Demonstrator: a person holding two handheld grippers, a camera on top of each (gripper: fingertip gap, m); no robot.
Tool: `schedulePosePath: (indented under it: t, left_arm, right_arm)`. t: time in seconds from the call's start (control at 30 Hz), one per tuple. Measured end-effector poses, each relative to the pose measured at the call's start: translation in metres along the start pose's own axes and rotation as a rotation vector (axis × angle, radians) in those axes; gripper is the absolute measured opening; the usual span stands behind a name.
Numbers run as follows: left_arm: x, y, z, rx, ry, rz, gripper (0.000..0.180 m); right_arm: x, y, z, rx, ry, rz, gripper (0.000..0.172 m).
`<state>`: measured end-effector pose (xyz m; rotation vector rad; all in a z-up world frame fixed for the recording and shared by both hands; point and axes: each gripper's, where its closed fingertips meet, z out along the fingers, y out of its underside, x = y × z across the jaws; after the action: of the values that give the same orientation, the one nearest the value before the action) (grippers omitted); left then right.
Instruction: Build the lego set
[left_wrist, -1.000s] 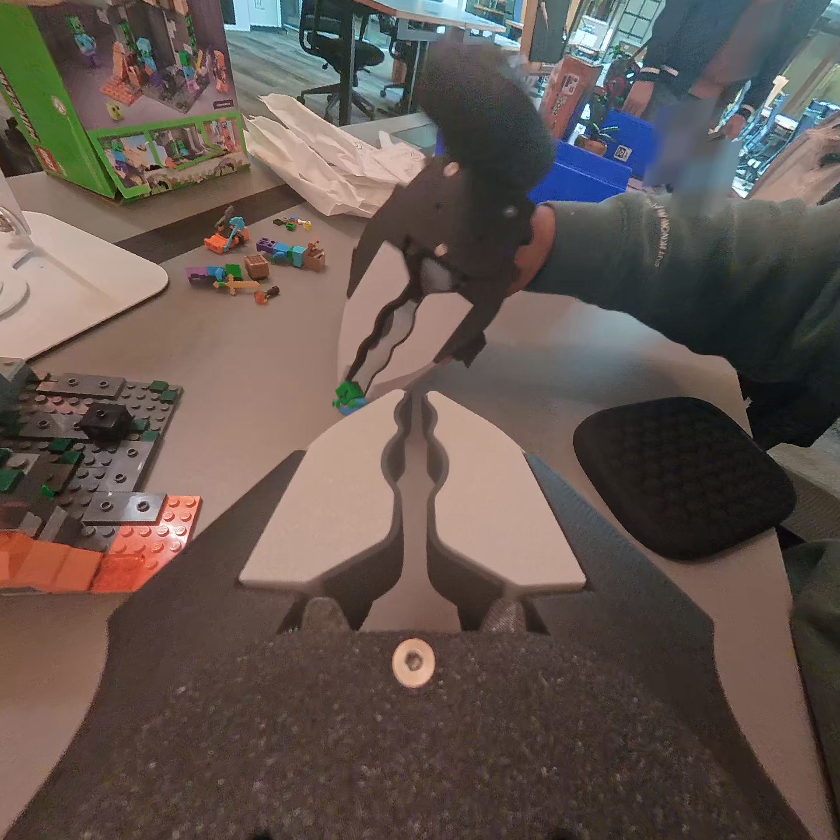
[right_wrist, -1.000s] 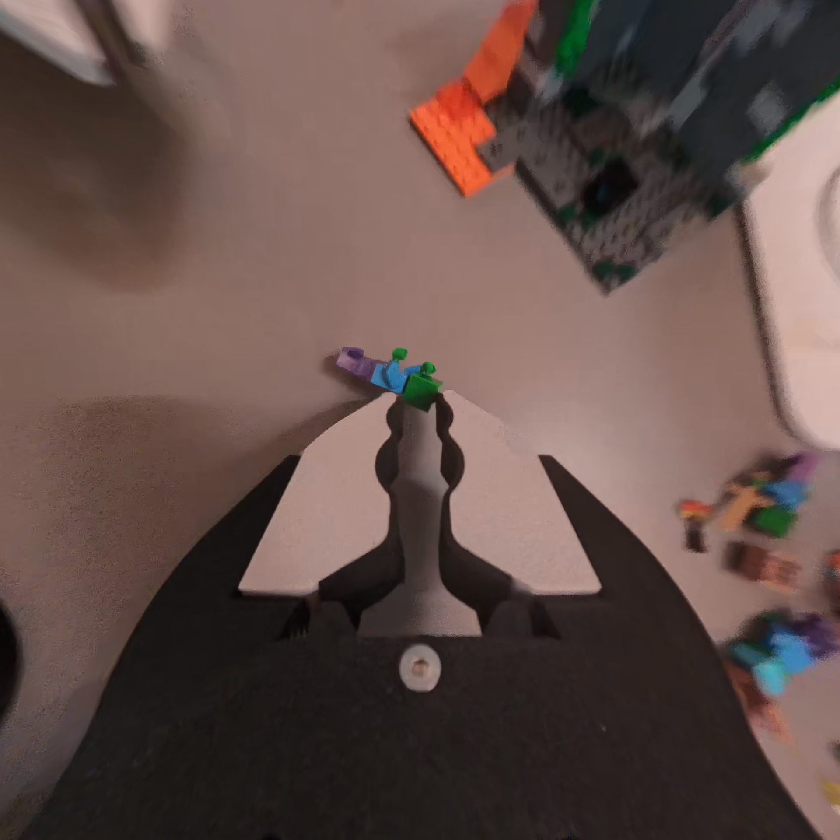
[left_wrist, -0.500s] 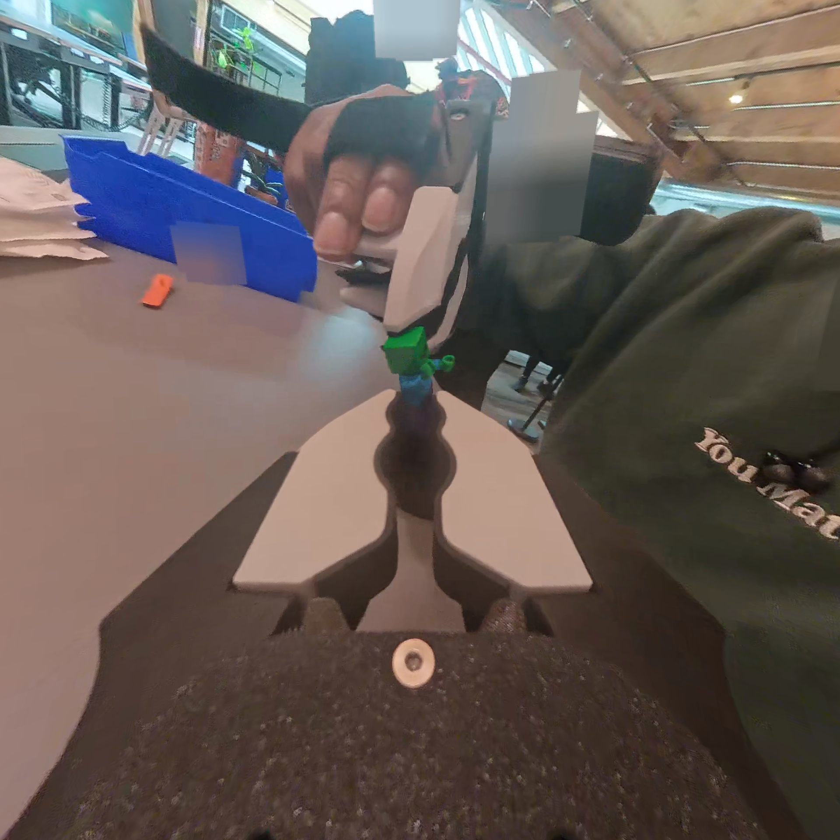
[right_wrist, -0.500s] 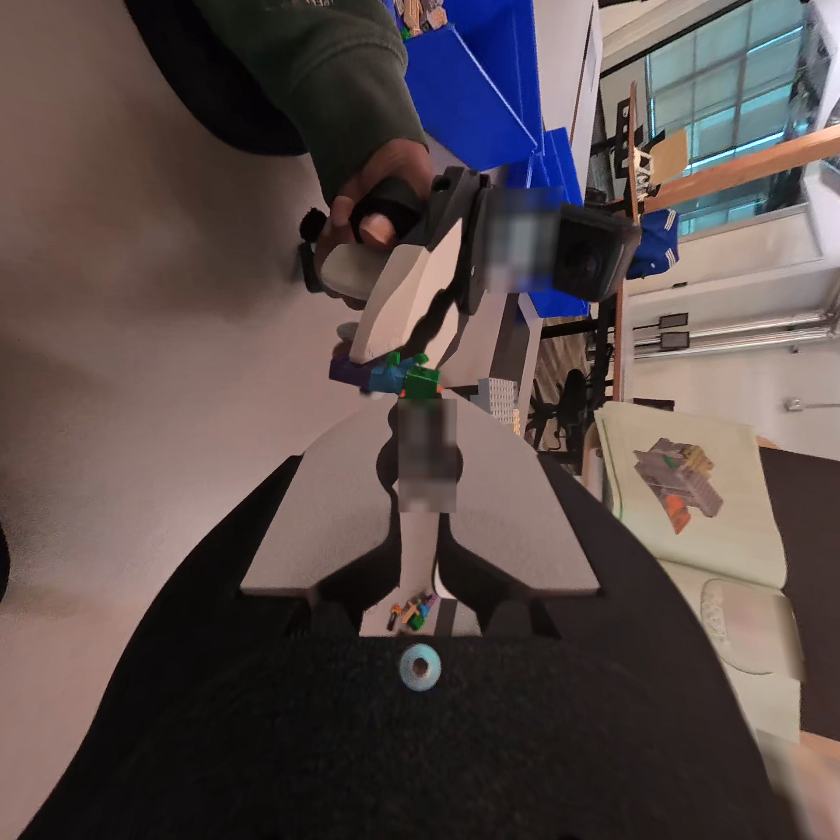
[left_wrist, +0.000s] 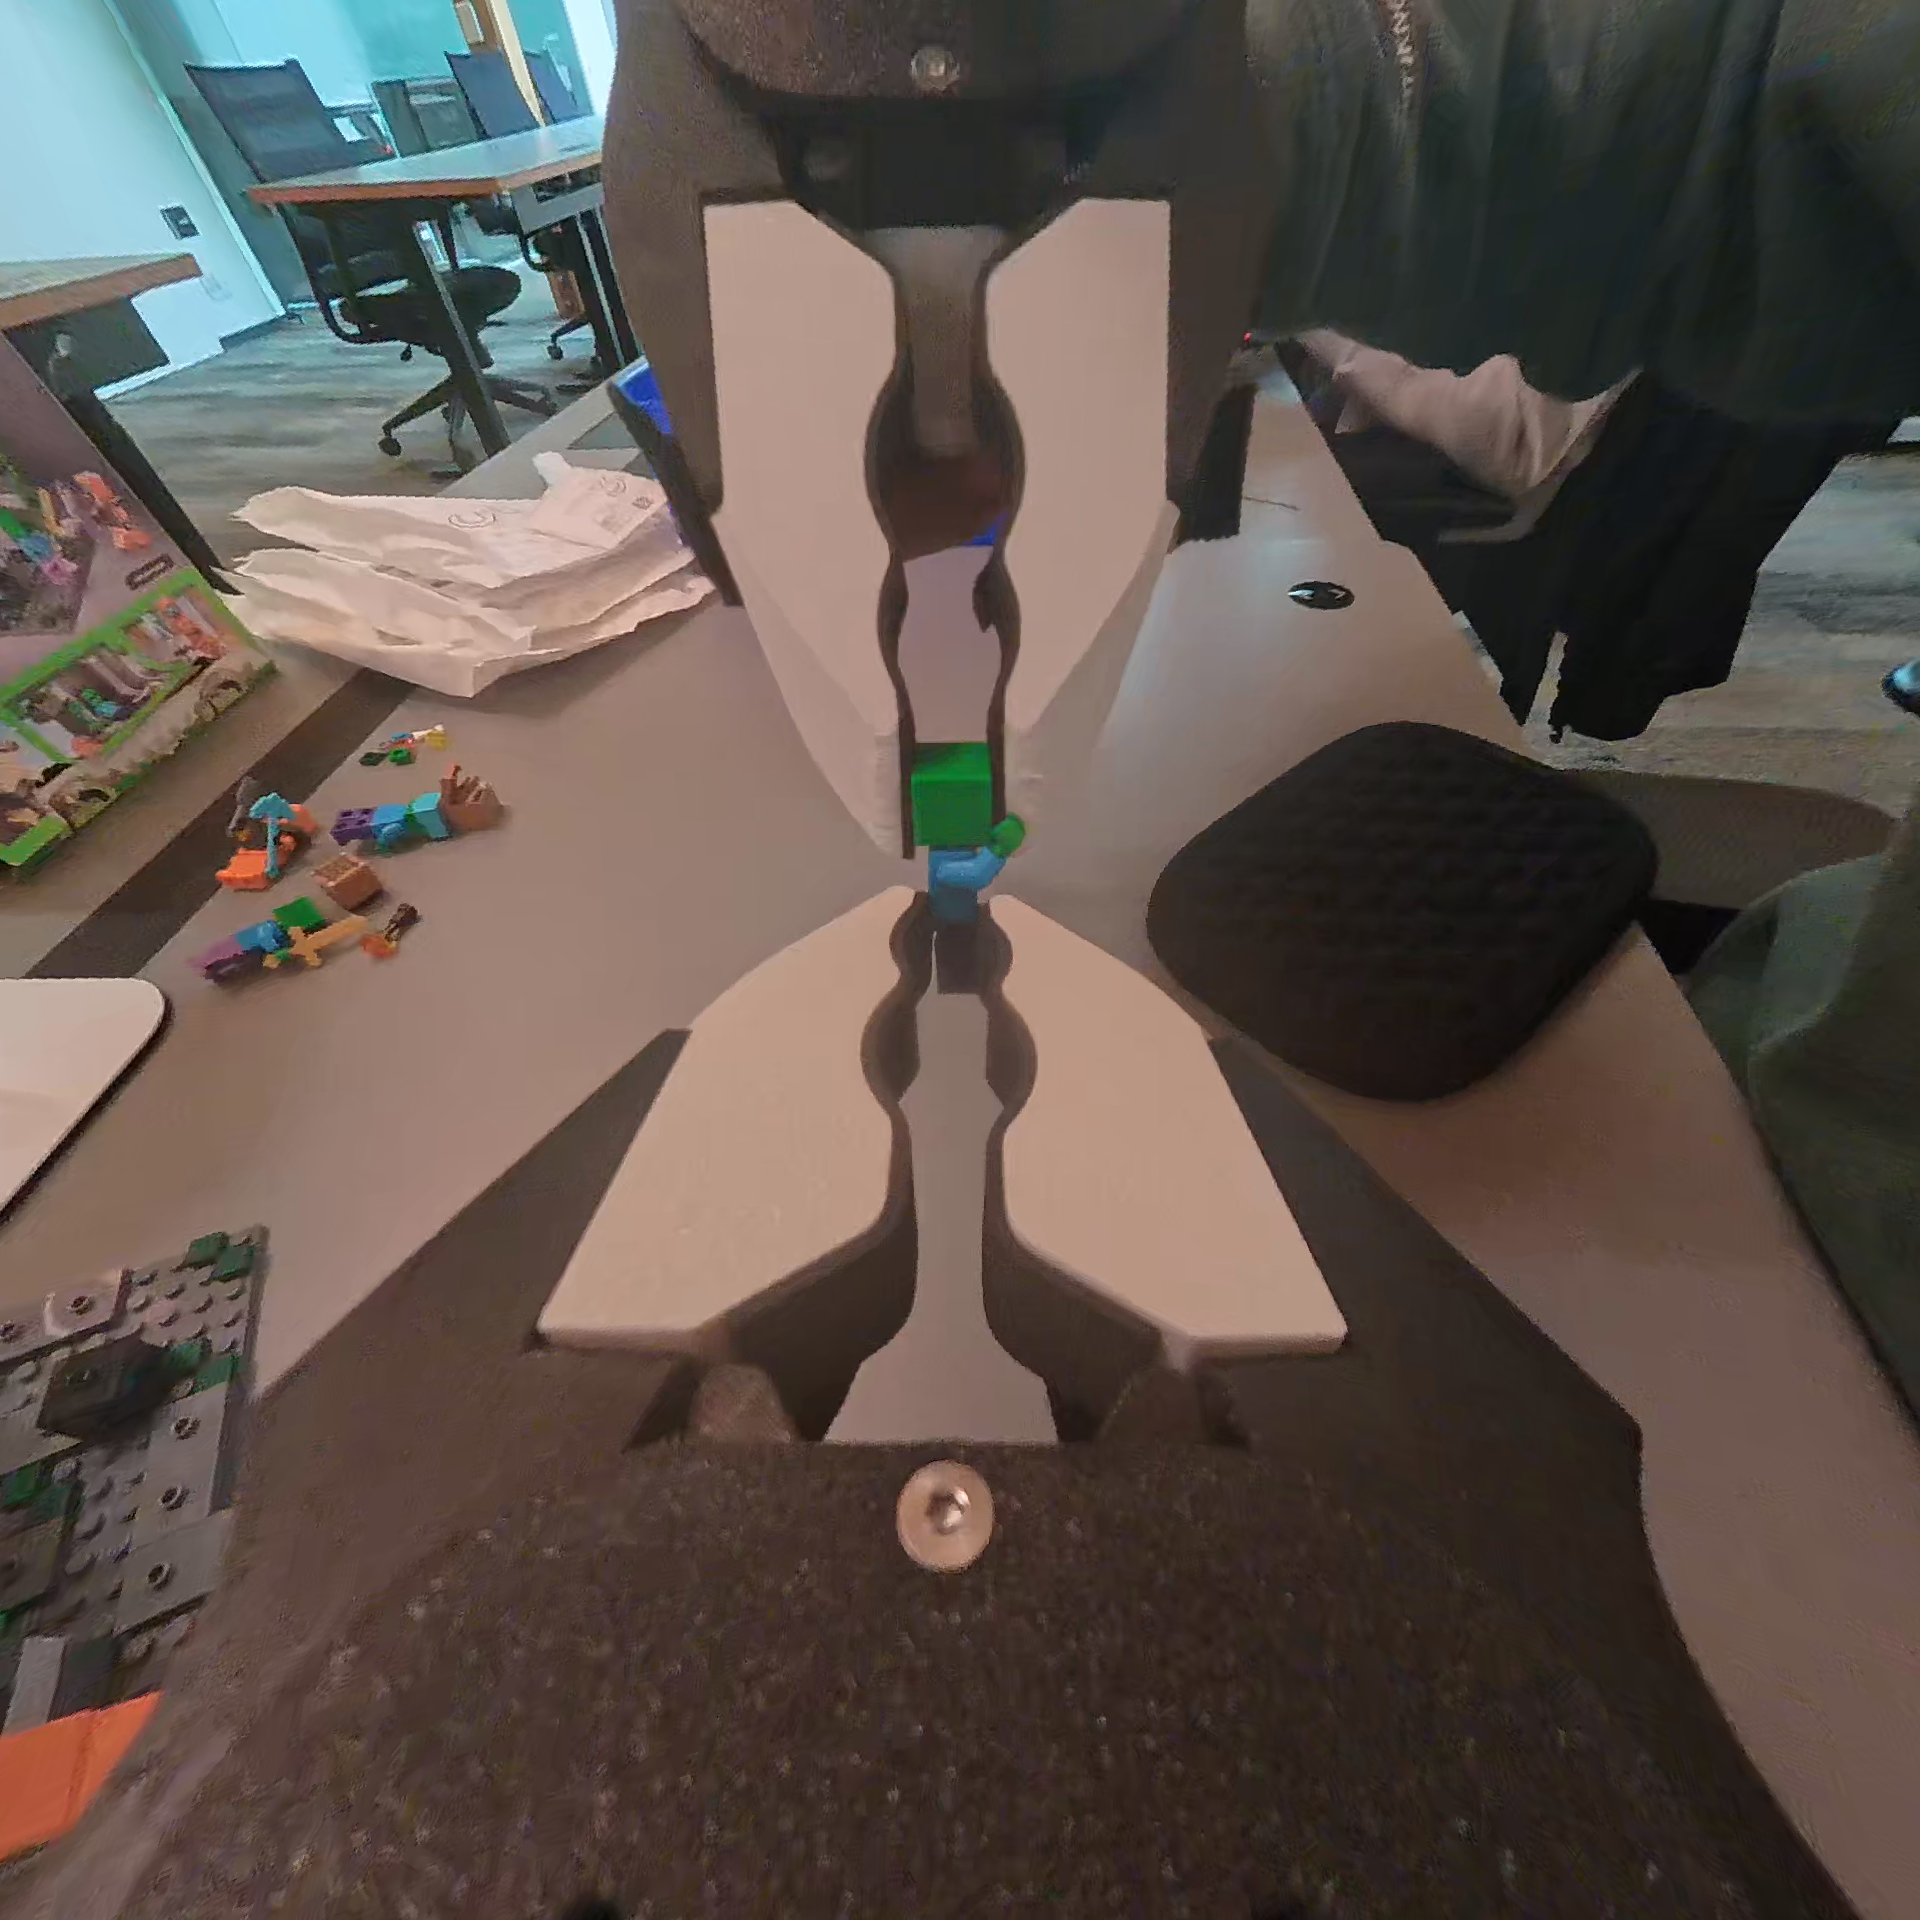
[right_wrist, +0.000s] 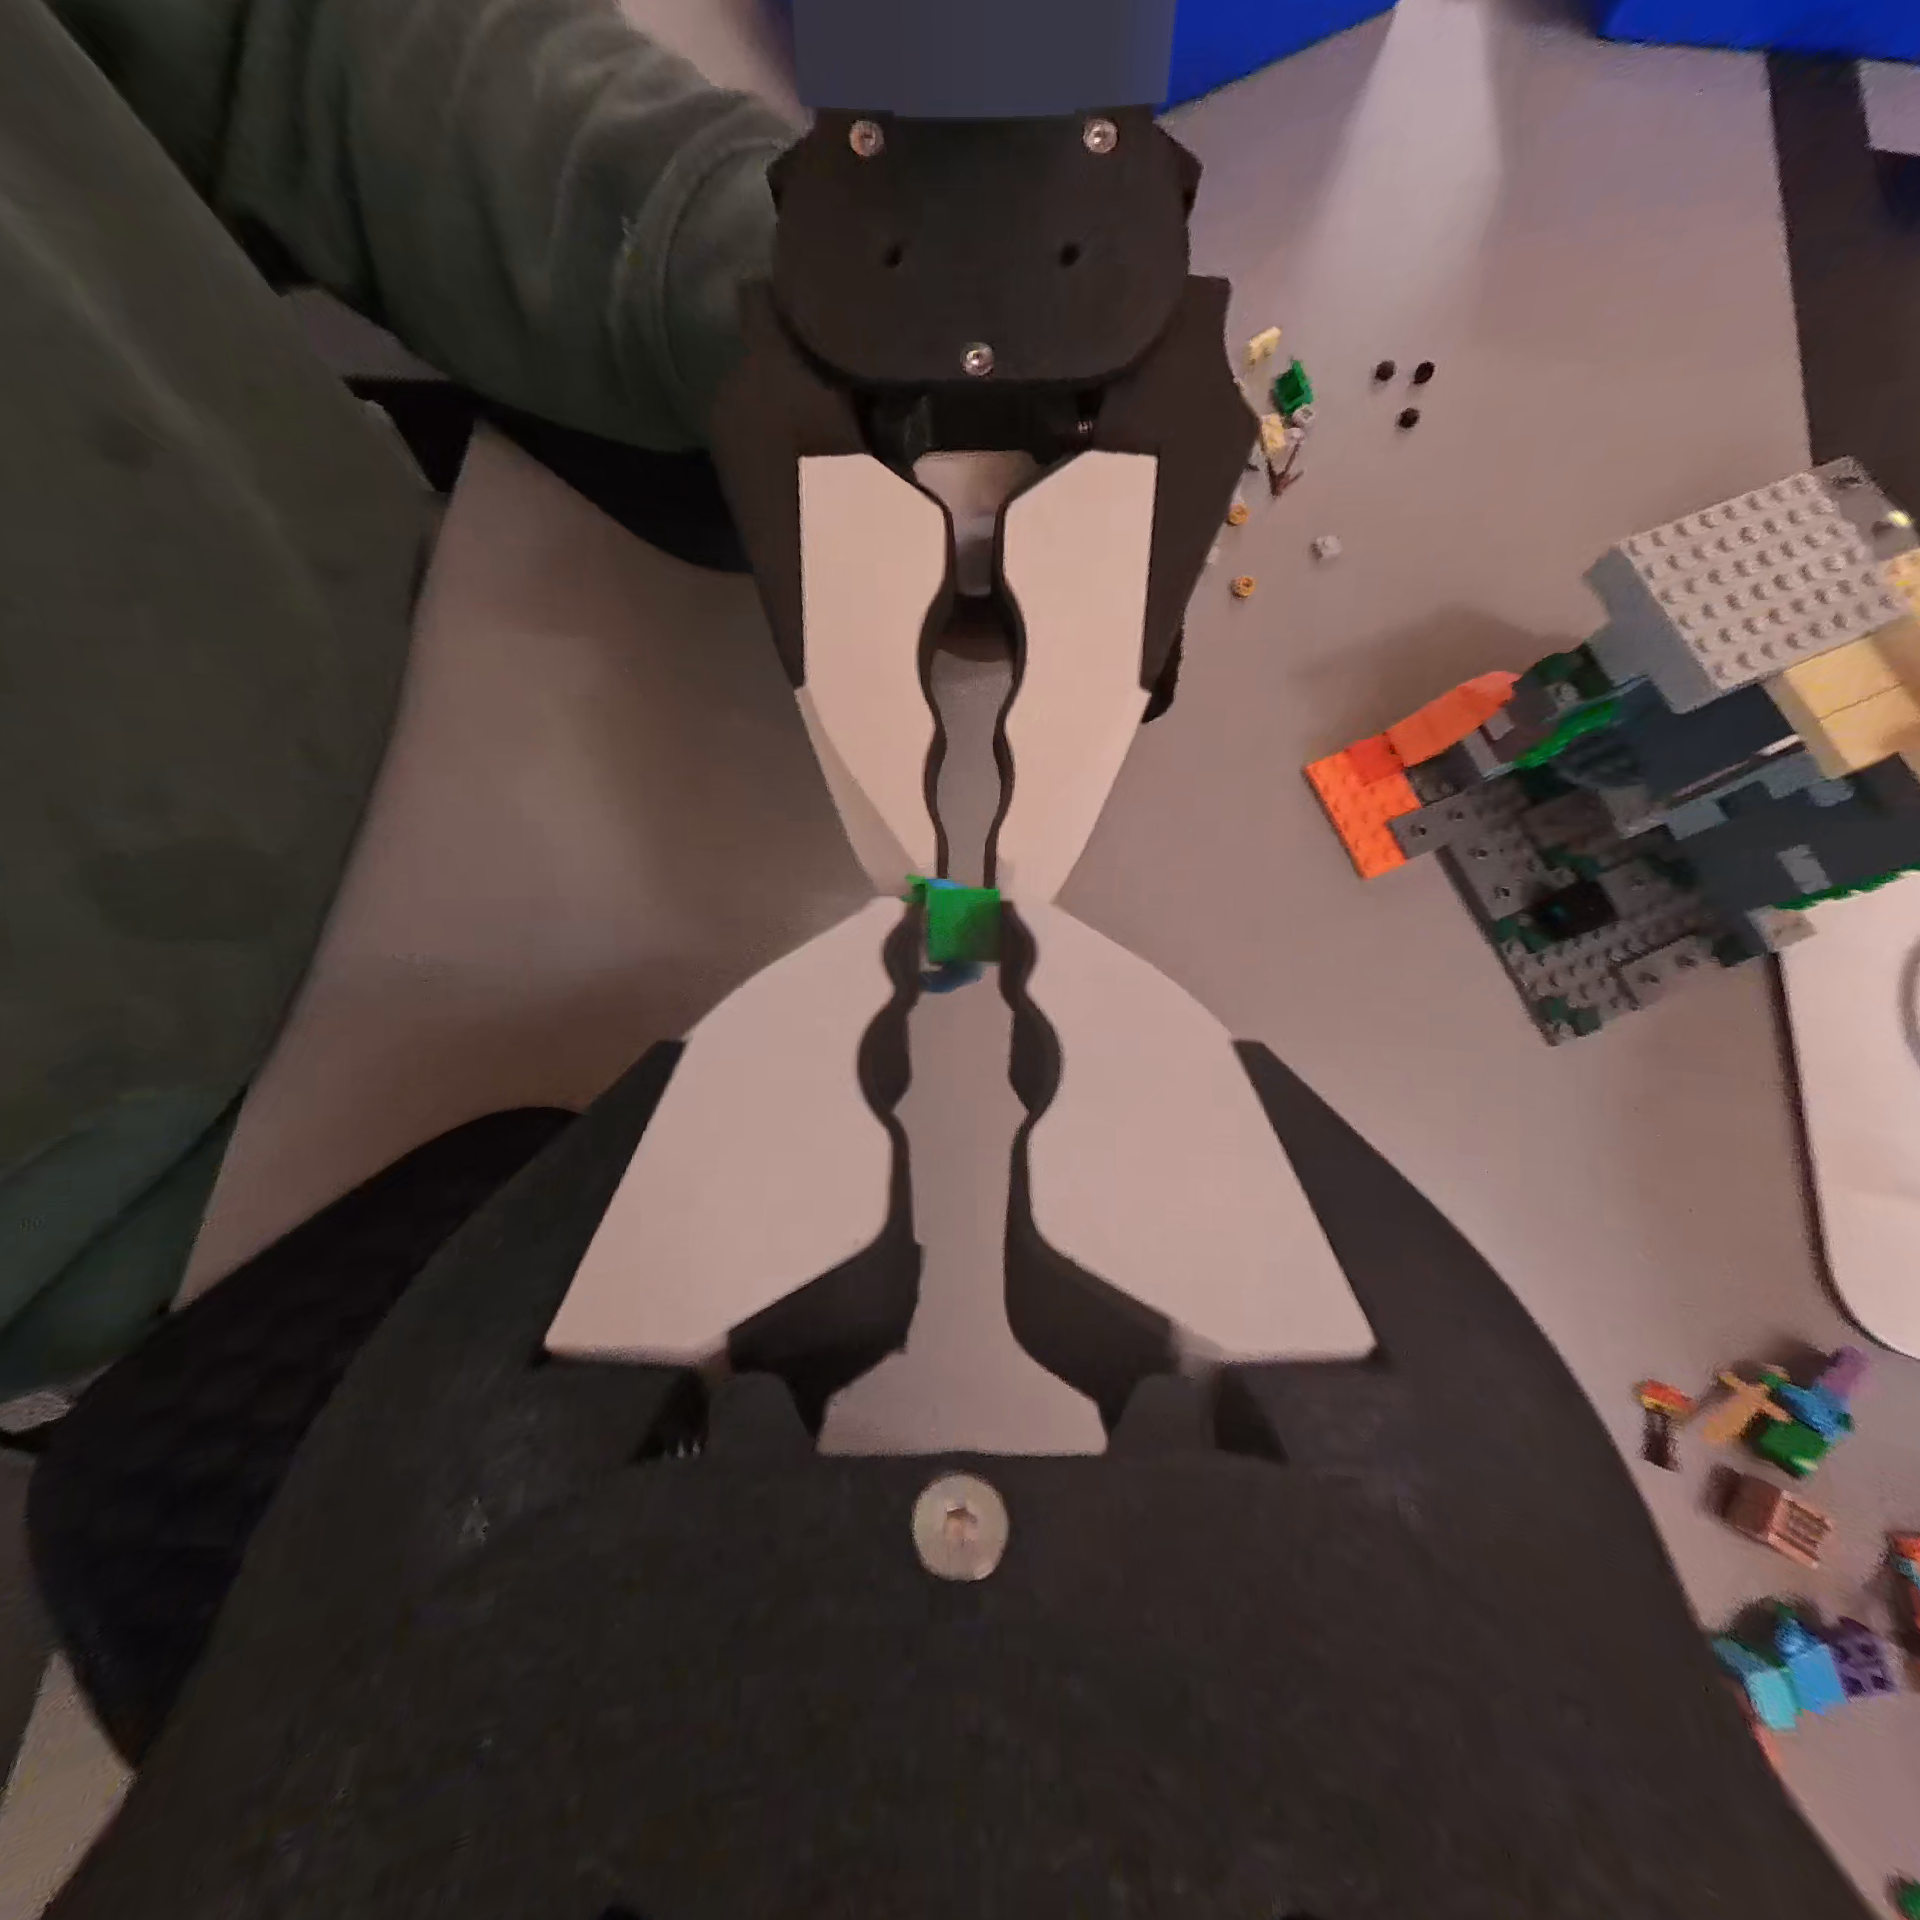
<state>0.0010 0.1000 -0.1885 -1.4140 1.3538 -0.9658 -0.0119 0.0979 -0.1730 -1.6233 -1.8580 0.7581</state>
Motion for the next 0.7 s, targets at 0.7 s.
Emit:
schedulePosePath:
  t: [0.7]
  left_arm:
    - [-0.042, 0.027, -0.011, -0.072, -0.136, -0.117, 0.011]
  right_arm:
    - [0.056, 0.116, 0.045, -0.292, 0.024, 0.183, 0.012]
